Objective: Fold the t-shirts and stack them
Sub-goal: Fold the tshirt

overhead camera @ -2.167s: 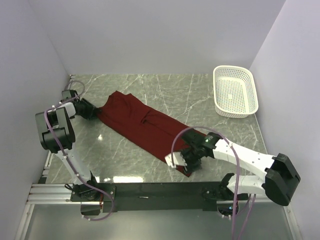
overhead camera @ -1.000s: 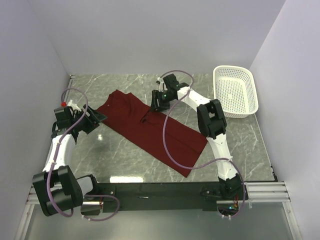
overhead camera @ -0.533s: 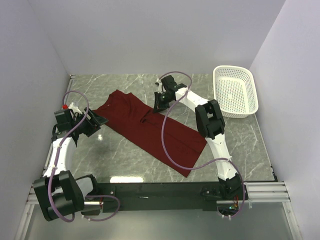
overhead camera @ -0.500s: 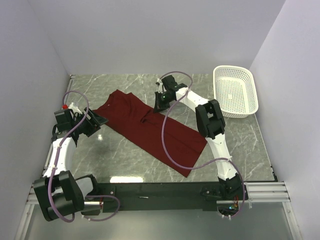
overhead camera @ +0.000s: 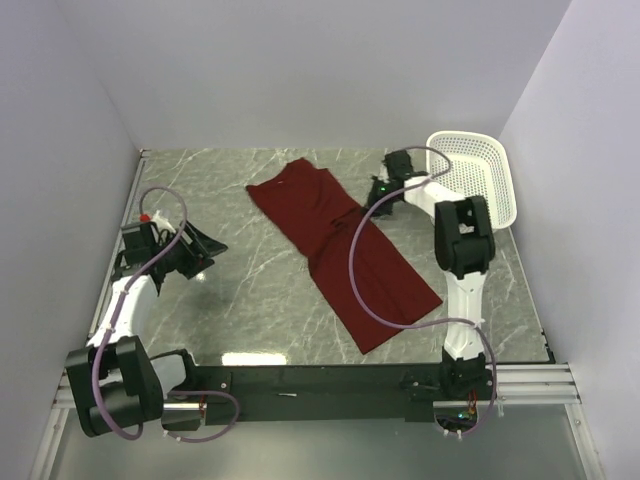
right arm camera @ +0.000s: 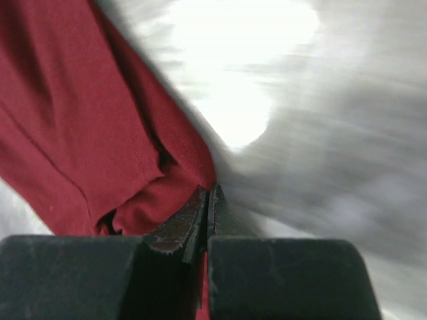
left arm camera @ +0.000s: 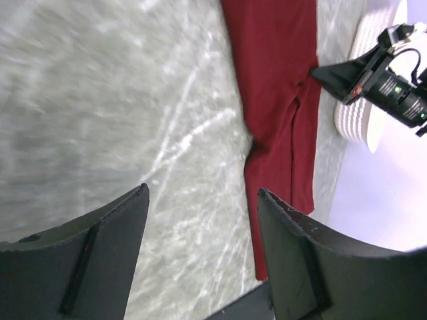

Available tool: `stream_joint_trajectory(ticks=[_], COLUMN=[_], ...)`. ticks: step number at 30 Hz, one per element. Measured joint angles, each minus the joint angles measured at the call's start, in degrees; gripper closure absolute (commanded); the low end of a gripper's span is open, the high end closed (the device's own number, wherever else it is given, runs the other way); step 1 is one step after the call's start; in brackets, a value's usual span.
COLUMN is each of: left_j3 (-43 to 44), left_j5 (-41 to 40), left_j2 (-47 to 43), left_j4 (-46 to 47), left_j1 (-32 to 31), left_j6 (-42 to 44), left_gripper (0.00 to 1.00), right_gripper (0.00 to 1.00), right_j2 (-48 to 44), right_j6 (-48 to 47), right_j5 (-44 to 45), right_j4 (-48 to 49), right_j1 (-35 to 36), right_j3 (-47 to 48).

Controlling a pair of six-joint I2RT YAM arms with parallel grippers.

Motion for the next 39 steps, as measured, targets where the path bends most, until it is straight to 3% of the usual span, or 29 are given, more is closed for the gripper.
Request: stream_joint_trajectory(ticks=[2,4,5,7,8,13,19,24,28,36,39], left_j3=[-0.3,-1.1,-1.7,-3.3,-4.2,-9.0,-11.5,-8.8,-1.1,7.3,7.3], left_j5=[0.0,-0.2,-0.3,-0.9,-1.0,-5.5,-14.8,-20.4,-22.8,-25.5,-26.2], left_j2=[0.5,0.7,0.7,0.7,0.7,0.7,7.7,20.3,28.6,37.3,37.0], left_j4=[0.9,2.4,3.5,6.4,7.7,15.4,26.1,31.1,30.6,26.9,26.3], left_j1=[-2.4,-6.2,-8.5,-14.2,-16.9,-32.3,-52.2,-62.9,-67.8,-73.1,-73.7], left_j6=[-1.3,-3.0,-4.1,-7.5,-9.1,-18.7,-31.7,-39.7,-43.7,-49.8,-50.3], left_gripper=[0.29,0.29,0.29,0.3,0.3,0.31,0.37,0.41,0.42,0.92,0.99], right_gripper=[0.97,0.86,0.71,0.6,0.5,0.26,0.2,0.18,0.17,0.16,0.16], right_j2=[-3.0,-5.7,-6.4,-7.1,-7.4,-11.8,-29.5,-42.1,-46.9,-48.6,-49.2], right_j6=[1.2,1.5,1.3,-0.4,-1.9,-13.1,-27.5,-32.0,-32.4,-31.3,-30.8], right_j5=[2.7,4.8,5.0,4.9,4.5,-0.4,-9.7,-13.7,-15.8,-20.2,-22.0], right_j4=[1.7,2.3,2.2,2.2,2.1,-0.7,-3.2,-2.8,-1.8,0.2,0.7], right_j1=[-2.3,-3.9,-4.3,-4.6,-4.4,-3.8,-3.9,-4.4,-6.3,-12.7,-14.2], right_j3=[-4.4,-8.0,-8.6,-8.7,-8.7,-9.4,-17.6,-23.9,-28.3,-32.6,-33.1])
